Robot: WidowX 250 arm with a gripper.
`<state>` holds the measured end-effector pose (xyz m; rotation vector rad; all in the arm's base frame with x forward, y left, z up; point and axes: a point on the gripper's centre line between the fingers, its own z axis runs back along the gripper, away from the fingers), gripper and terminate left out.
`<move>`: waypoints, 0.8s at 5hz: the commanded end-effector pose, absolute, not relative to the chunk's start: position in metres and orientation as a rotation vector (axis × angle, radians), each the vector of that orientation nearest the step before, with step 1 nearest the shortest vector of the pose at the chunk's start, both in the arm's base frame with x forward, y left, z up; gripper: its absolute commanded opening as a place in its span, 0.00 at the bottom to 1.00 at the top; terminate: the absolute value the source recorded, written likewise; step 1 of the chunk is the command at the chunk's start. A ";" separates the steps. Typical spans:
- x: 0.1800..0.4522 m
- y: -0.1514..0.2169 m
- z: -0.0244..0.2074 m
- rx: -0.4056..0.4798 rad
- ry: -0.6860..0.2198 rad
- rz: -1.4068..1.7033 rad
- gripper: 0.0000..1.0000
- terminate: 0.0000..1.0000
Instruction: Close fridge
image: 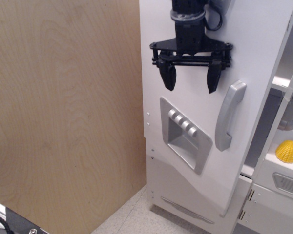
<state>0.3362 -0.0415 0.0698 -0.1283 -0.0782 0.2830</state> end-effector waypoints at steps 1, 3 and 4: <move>0.363 -0.039 0.090 -0.152 -0.141 0.311 1.00 0.00; 0.371 -0.043 0.091 -0.157 -0.160 0.323 1.00 0.00; 0.381 -0.043 0.094 -0.175 -0.173 0.348 1.00 0.00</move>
